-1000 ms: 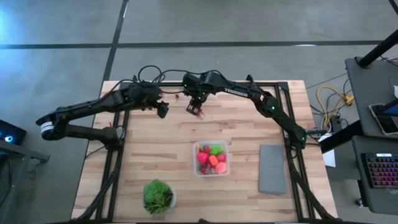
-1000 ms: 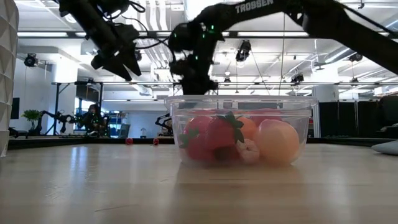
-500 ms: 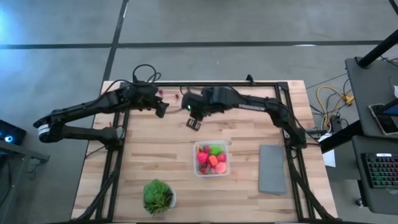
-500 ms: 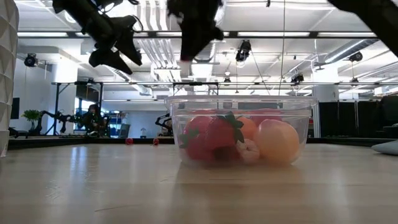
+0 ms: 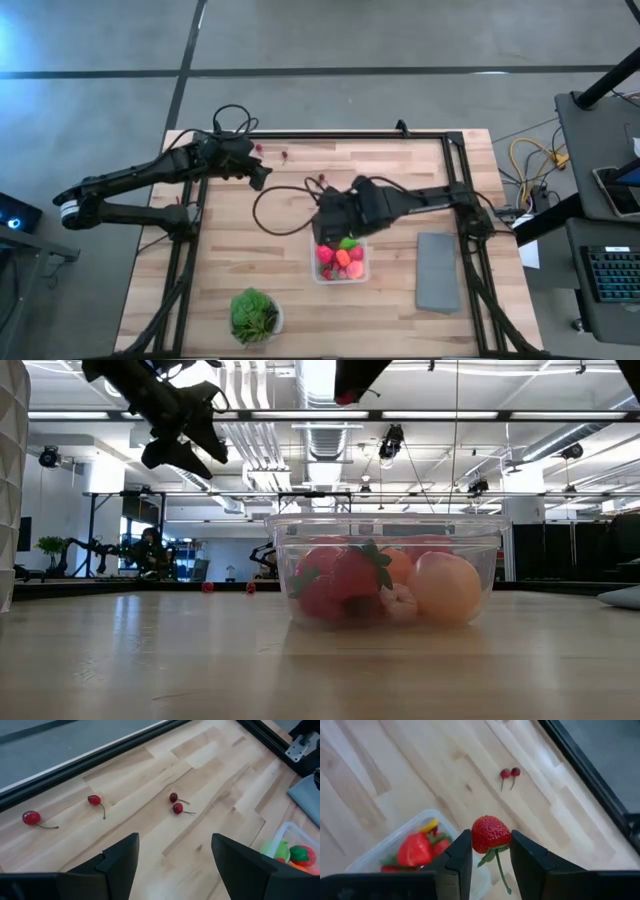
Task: Pick and placing Produce into tupperware
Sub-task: Put the red strawberry into the transparent bin, then put the red cherry into the transparent bin
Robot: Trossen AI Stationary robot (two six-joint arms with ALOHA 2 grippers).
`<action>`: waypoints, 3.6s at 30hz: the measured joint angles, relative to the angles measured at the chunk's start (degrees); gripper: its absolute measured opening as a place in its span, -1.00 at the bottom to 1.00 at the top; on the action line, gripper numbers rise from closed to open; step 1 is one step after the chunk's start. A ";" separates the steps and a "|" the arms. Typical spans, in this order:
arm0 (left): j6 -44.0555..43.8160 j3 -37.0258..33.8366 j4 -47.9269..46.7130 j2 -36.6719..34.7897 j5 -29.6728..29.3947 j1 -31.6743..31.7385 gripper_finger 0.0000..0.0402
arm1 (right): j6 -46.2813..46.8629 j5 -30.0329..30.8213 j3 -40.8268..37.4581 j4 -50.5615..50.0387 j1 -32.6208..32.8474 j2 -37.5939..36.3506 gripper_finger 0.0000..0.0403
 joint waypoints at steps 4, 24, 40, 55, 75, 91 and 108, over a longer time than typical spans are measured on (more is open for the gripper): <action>1.61 0.00 0.69 0.30 0.01 0.00 0.17 | 6.95 -0.07 -0.56 -0.01 0.69 -0.04 -0.48; 2.65 -1.11 1.03 1.15 2.06 0.00 0.17 | 17.60 -18.11 -24.54 6.70 -6.41 -0.33 -0.48; 4.66 -1.20 1.14 3.61 3.17 0.00 0.17 | 19.82 -27.26 -33.30 17.76 -5.77 -0.26 -0.48; 4.66 -1.18 1.09 3.61 3.24 0.00 0.17 | 20.54 -24.05 -32.30 17.86 -4.50 -0.26 0.11; 4.63 -1.18 1.55 4.76 3.21 0.00 0.17 | 21.76 1.01 -32.32 19.96 -4.41 -10.77 0.26; -2.87 -1.05 2.01 5.86 5.20 0.02 0.17 | 9.39 6.06 -32.34 19.71 -5.51 -14.40 0.17; -0.94 -0.81 0.50 8.45 4.69 4.97 0.17 | -14.38 -17.75 -32.38 41.07 -15.51 -16.53 0.14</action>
